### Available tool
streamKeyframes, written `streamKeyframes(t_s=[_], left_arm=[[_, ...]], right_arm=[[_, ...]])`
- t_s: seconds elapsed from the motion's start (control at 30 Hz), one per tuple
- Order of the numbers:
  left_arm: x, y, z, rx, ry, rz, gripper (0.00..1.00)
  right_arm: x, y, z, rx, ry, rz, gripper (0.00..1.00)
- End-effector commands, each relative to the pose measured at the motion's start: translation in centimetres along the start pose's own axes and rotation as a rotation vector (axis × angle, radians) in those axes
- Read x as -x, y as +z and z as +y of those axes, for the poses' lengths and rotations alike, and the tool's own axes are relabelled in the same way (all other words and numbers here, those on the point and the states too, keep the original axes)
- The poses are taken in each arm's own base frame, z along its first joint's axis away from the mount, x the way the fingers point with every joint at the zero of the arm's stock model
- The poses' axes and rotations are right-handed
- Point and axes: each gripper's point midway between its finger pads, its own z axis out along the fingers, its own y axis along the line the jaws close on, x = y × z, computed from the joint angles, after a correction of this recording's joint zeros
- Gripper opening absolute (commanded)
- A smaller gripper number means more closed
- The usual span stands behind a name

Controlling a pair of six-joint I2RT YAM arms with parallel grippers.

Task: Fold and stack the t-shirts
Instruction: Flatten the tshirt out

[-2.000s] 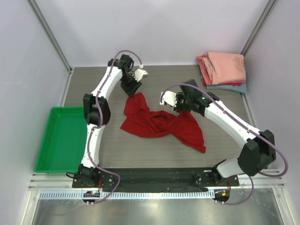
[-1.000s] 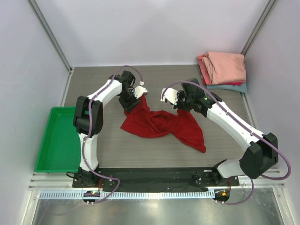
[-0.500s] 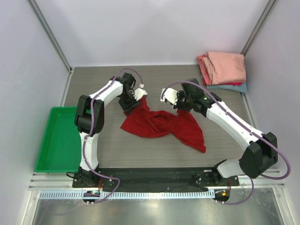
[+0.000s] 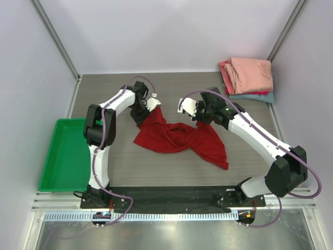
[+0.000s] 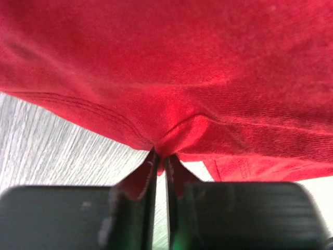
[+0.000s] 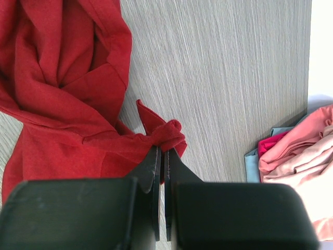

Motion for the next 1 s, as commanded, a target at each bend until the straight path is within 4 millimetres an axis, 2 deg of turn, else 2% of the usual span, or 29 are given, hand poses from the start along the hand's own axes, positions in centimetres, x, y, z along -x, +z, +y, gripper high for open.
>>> streamKeyframes(t_s=[0.0, 0.07, 0.17, 0.2, 0.27, 0.37, 0.4, 0.47, 0.5, 0.53, 0.57, 0.6, 0.63, 0.67, 0.7, 0.73, 0.77, 0.83, 0.87, 0.9, 0.93, 0.97], left_arm=[[0.6, -1.5, 0.7, 0.018, -0.008, -0.035, 0.06], [0.4, -2.4, 0.9, 0.023, -0.021, -0.046, 0.0], [0.2, -4.8, 1.2, 0.046, -0.018, -0.062, 0.0], [0.6, -6.4, 1.4, 0.075, -0.006, -0.089, 0.0], [0.8, -8.3, 1.9, 0.108, -0.013, -0.117, 0.0], [2.2, -12.8, 3.2, 0.198, -0.049, -0.206, 0.0], [3.2, -14.8, 4.0, 0.243, -0.053, -0.249, 0.0], [3.7, -17.5, 4.7, 0.296, -0.071, -0.29, 0.0], [4.7, -19.6, 5.4, 0.34, -0.064, -0.336, 0.0], [4.8, -20.7, 5.8, 0.368, -0.067, -0.341, 0.0], [5.2, -21.7, 6.1, 0.389, -0.064, -0.358, 0.0], [6.2, -24.3, 6.5, 0.435, -0.056, -0.411, 0.0], [6.3, -25.3, 6.7, 0.45, -0.059, -0.422, 0.0], [6.6, -26.3, 6.9, 0.47, -0.056, -0.439, 0.0], [6.9, -28.0, 7.1, 0.504, -0.062, -0.472, 0.0], [7.1, -28.9, 7.5, 0.537, -0.07, -0.495, 0.0], [6.9, -29.6, 7.5, 0.562, -0.077, -0.497, 0.0], [6.6, -29.6, 7.3, 0.56, -0.072, -0.49, 0.0], [6.5, -29.4, 7.2, 0.554, -0.072, -0.485, 0.0], [6.3, -28.7, 6.9, 0.533, -0.069, -0.475, 0.0], [6.1, -28.3, 6.8, 0.521, -0.072, -0.468, 0.0], [6.0, -27.8, 6.7, 0.509, -0.073, -0.459, 0.0]], right_arm=[[1.7, -0.8, -1.7, -0.056, 0.004, -0.06, 0.01], [1.7, -0.9, -1.8, -0.063, 0.004, -0.06, 0.01], [1.6, -1.0, -1.9, -0.073, 0.001, -0.055, 0.01], [1.6, -1.0, -2.2, -0.084, 0.0, -0.058, 0.01], [1.6, -1.0, -2.6, -0.106, -0.004, -0.054, 0.01], [0.8, -1.2, -4.7, -0.236, 0.019, -0.019, 0.01], [0.6, -1.9, -7.2, -0.363, 0.043, -0.007, 0.01], [0.6, -2.8, -9.8, -0.457, 0.038, -0.001, 0.01], [1.0, -3.4, -11.5, -0.51, 0.034, -0.013, 0.01], [0.2, -3.3, -12.9, -0.542, 0.04, 0.019, 0.01], [1.4, -4.7, -15.0, -0.597, 0.04, -0.004, 0.01], [1.8, -5.3, -16.1, -0.622, 0.039, -0.01, 0.01], [2.4, -5.9, -16.9, -0.636, 0.037, -0.026, 0.01], [3.7, -7.4, -17.8, -0.659, 0.028, -0.063, 0.01], [4.1, -7.8, -17.3, -0.635, 0.02, -0.072, 0.01], [4.5, -8.4, -16.9, -0.619, 0.015, -0.086, 0.01], [5.8, -9.7, -15.7, -0.6, -0.002, -0.127, 0.01], [5.2, -9.8, -12.5, -0.501, -0.023, -0.109, 0.01], [4.9, -8.9, -10.0, -0.425, -0.038, -0.115, 0.01], [4.8, -9.9, -6.9, -0.344, -0.065, -0.122, 0.01], [4.8, -9.8, -4.3, -0.256, -0.091, -0.136, 0.01], [5.3, -9.4, -0.7, -0.117, -0.115, -0.19, 0.01]])
